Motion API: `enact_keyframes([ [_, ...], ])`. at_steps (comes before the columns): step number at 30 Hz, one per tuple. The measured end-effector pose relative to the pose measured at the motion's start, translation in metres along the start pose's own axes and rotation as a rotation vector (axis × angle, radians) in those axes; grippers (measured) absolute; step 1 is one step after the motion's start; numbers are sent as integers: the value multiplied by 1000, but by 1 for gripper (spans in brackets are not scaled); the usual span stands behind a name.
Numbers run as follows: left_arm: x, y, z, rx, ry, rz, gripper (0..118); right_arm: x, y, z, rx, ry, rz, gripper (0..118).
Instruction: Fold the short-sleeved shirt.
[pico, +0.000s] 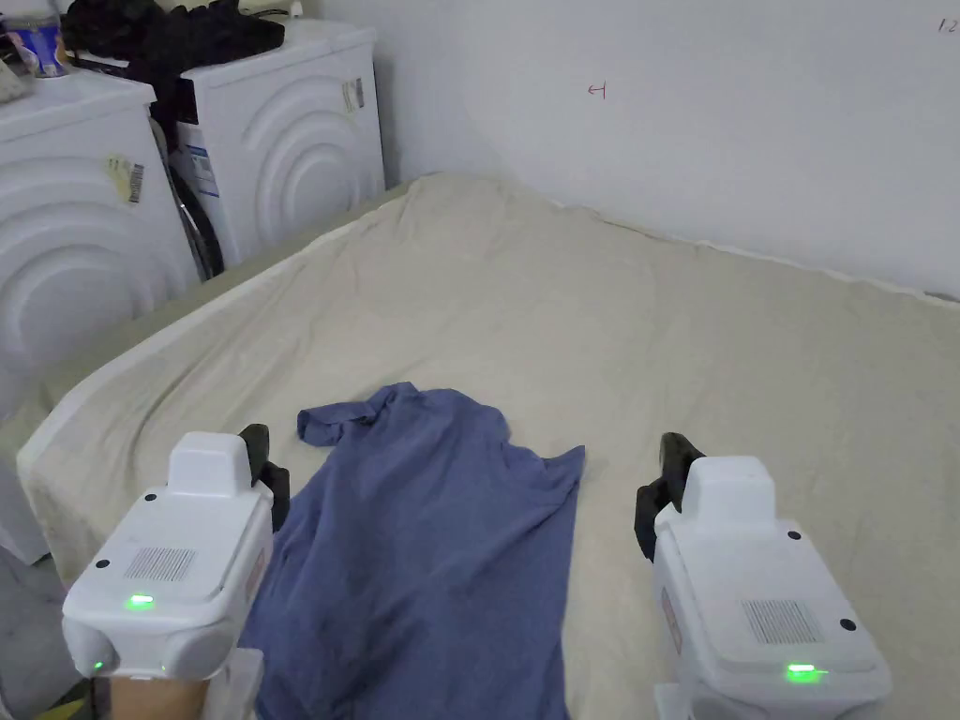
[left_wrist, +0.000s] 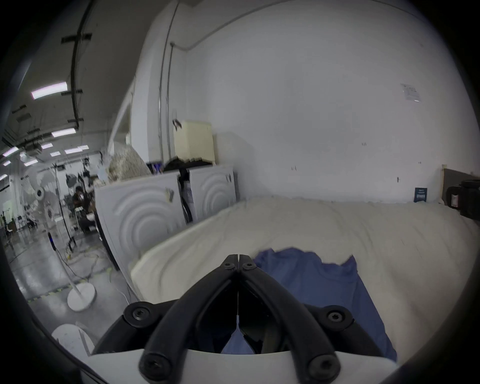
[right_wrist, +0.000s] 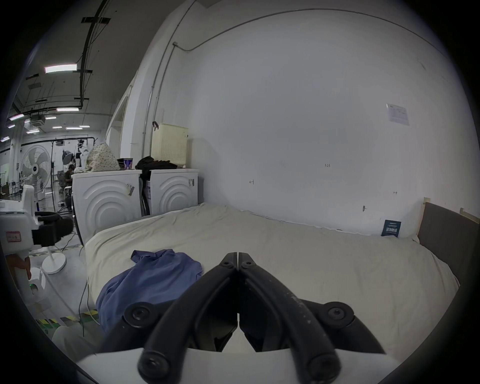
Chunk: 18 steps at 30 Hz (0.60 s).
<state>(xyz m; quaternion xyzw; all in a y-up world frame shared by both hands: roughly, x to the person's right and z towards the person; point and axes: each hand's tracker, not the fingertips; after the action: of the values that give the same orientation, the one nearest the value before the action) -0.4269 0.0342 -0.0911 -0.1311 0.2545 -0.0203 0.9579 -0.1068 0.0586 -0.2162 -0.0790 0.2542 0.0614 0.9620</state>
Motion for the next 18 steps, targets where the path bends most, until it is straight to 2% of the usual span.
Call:
enact_keyframes([
  [4,14,-3,-26,-175,-120,46,3,10,-5,1,-16,-11,23,1],
  [9,39,-17,-81,-383,-240,92,31,37,-11,4,-45,-64,24,1],
  [10,47,-20,-93,-447,-260,85,67,43,-13,5,-51,-79,23,1],
  [11,54,-24,-101,-483,-267,82,94,49,-14,5,-56,-91,22,1],
  [12,63,-30,-111,-517,-267,85,115,55,-15,7,-62,-102,22,1],
  [13,73,-30,-109,-540,-254,79,118,61,-17,8,-68,-116,22,1],
  [15,84,-41,-123,-554,-280,73,112,71,-20,12,-78,-142,20,1],
  [18,103,-59,-136,-660,-274,58,113,87,-27,17,-97,-176,11,1],
])
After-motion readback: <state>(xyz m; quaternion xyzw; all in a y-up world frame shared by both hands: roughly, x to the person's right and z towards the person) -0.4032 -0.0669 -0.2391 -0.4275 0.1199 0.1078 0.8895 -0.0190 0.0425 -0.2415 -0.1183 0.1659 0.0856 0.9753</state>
